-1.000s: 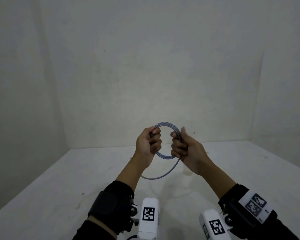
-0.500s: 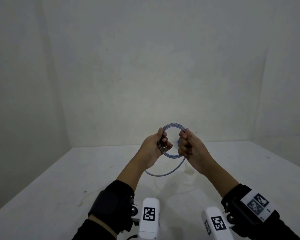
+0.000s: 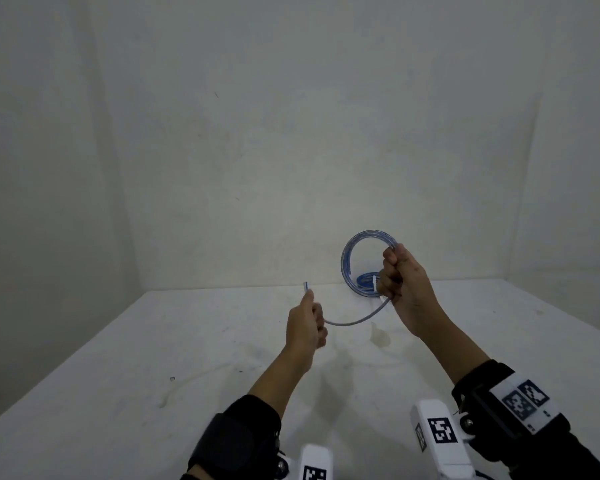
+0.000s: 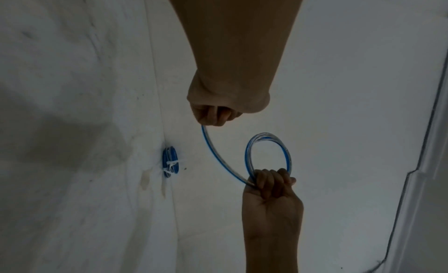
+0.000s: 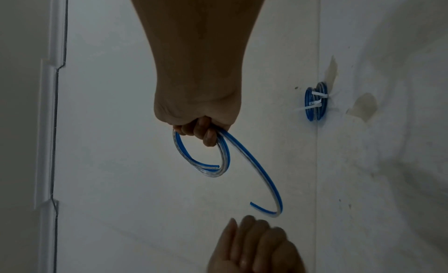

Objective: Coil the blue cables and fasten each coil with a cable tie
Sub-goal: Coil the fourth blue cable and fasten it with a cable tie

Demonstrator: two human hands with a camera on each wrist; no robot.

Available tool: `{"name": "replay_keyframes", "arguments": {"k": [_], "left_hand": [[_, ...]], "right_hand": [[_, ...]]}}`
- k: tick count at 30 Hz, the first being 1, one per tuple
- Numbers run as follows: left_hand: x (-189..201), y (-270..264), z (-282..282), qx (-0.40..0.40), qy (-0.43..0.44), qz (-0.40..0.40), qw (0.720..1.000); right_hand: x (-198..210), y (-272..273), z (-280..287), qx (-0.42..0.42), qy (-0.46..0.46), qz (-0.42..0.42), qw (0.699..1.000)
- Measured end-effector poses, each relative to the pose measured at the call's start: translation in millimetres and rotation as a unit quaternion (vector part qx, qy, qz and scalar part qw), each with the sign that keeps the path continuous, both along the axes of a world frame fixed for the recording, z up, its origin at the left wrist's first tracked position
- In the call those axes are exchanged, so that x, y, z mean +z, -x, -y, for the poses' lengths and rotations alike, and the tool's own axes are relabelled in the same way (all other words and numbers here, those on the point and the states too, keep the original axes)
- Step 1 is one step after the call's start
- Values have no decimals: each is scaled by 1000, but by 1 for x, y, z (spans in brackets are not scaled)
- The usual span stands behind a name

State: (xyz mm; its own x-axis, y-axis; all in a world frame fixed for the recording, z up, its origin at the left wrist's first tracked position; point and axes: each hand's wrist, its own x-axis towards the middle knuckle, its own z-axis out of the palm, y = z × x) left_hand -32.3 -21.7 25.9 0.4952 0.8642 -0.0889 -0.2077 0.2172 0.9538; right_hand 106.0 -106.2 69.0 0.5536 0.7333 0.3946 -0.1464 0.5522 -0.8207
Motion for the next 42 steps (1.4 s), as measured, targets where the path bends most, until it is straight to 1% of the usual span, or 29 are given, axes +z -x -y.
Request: {"name": "replay_keyframes", "arguments": {"k": [1, 3, 4, 5, 8, 10, 12, 17, 19, 22, 28, 30, 32, 34, 37, 40, 42], "left_hand": [[-4, 1, 3, -37, 31, -38, 998], [-5, 1, 8, -113, 82, -115, 983], [-5, 1, 9, -126, 94, -128, 979], [-5, -2, 8, -121, 97, -112, 982], [-3, -7, 7, -78, 71, 19, 994], [0, -8, 4, -44, 49, 103, 993], [3, -8, 0, -17, 18, 148, 989], [6, -1, -5, -19, -88, 164, 982], [8, 2, -7, -41, -100, 173, 979], [10, 5, -7, -95, -105, 178, 974], [14, 13, -6, -166, -139, 134, 967], [15, 15, -7, -190, -119, 125, 966], [17, 19, -8, -227, -71, 133, 962], [21, 23, -10, -271, -27, 143, 951], [24, 27, -9, -319, 13, 157, 935], [24, 30, -9, -352, 42, 170, 920], [22, 32, -11, -350, 43, 159, 922]], "right_hand": [[0, 0, 0, 0, -1, -5, 1000], [0, 0, 1, 4, -1, -14, 1000], [0, 0, 1, 8, -1, -19, 1000], [-1, 0, 1, 12, -1, -24, 1000], [-4, 2, 1, 29, -3, -30, 999], [-7, 3, 1, 42, 5, -29, 999], [-9, 4, 1, 61, 22, -27, 998], [-15, 9, 1, 109, 77, -9, 991], [-17, 10, 0, 119, 92, -4, 989], [-18, 10, -2, 128, 106, 9, 986], [-18, 6, -2, 133, 133, 25, 982], [-18, 5, -1, 138, 142, 23, 980], [-20, 3, -1, 153, 146, 12, 977], [-23, 3, 0, 169, 152, -9, 974], [-27, 4, -2, 207, 161, -29, 964], [-30, 5, -4, 244, 171, -24, 954], [-32, 7, -4, 249, 177, -8, 952]]}}
